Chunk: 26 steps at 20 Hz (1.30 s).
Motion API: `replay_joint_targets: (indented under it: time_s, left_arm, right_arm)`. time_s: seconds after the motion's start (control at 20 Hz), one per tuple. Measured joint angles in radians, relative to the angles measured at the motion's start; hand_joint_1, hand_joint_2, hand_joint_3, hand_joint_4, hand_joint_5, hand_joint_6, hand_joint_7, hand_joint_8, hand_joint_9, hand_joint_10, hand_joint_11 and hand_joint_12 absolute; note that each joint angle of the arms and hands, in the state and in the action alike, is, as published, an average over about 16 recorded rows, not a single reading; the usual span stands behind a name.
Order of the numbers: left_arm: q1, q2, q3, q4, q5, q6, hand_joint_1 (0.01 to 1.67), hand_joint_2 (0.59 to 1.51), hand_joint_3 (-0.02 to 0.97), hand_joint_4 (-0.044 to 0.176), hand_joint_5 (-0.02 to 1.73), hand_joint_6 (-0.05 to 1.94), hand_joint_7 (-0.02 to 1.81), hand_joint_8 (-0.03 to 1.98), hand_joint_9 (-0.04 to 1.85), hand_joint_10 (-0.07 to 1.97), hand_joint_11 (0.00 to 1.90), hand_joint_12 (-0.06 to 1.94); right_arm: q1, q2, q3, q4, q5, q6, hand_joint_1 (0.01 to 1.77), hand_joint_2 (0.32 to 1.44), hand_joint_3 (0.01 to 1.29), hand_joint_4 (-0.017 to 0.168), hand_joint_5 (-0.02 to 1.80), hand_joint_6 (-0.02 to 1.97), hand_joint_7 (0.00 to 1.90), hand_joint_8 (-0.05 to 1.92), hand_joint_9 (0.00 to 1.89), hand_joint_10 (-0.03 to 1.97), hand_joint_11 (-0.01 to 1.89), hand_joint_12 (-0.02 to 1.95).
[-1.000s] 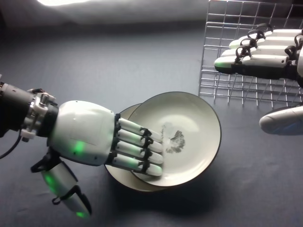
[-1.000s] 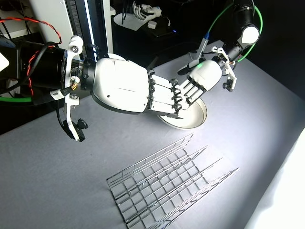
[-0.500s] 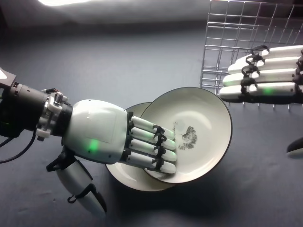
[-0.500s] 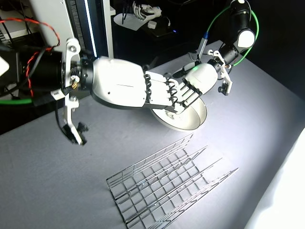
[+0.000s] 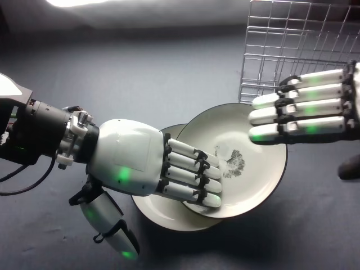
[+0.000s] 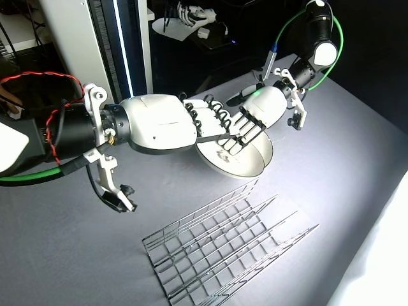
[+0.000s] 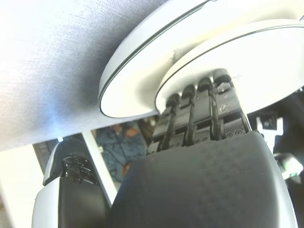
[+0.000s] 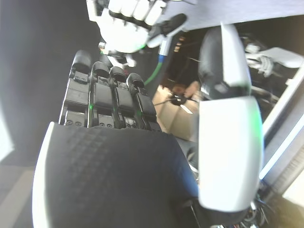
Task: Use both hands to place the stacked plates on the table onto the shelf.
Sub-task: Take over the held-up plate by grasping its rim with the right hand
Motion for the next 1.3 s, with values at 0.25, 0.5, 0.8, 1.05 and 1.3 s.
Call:
replay_joint_targets:
  time_s: [0.25,0.5,0.8,1.05,1.3]
  left_arm:
    - [-0.002,-0.004,-0.003,-0.003,0.005,-0.001,0.01,1.055,0.015,-0.005,-0.01,-0.02,-0.01,-0.02,-0.02,-0.02,0.02,-0.01]
    - [-0.004,-0.006,-0.004,-0.007,0.007,-0.003,0.01,1.055,0.015,-0.005,-0.01,-0.02,-0.01,-0.02,-0.02,-0.02,0.02,-0.02]
    - [-0.004,-0.007,-0.002,-0.011,0.008,-0.006,0.01,1.055,0.015,-0.004,-0.01,-0.02,-0.01,-0.02,-0.02,-0.02,0.02,-0.02]
    - [-0.004,-0.008,-0.001,-0.015,0.008,-0.010,0.01,1.055,0.015,-0.003,-0.01,-0.01,-0.01,-0.02,-0.02,-0.02,0.02,-0.02]
    - [-0.004,-0.008,0.000,-0.017,0.008,-0.012,0.01,1.055,0.015,-0.003,-0.01,-0.01,-0.01,-0.02,-0.02,-0.02,0.02,-0.02]
  right_arm:
    - [-0.008,-0.044,0.015,0.002,-0.013,0.008,1.34,1.00,0.02,0.003,0.02,0.03,0.01,0.00,0.02,0.01,0.02,0.58]
    - [-0.016,-0.069,0.016,0.010,-0.076,0.018,1.41,1.01,0.02,0.002,0.02,0.03,0.01,0.00,0.02,0.01,0.02,0.44]
    - [-0.030,-0.085,0.016,0.019,-0.149,0.028,1.41,1.03,0.02,0.000,0.02,0.03,0.01,0.00,0.02,0.01,0.02,0.35]
    - [-0.042,-0.110,0.021,0.023,-0.189,0.033,1.39,1.04,0.02,0.000,0.02,0.03,0.01,0.00,0.02,0.01,0.02,0.39]
    - [-0.047,-0.156,0.039,0.027,-0.220,0.036,1.39,1.05,0.02,0.000,0.02,0.03,0.02,0.00,0.02,0.01,0.02,0.46]
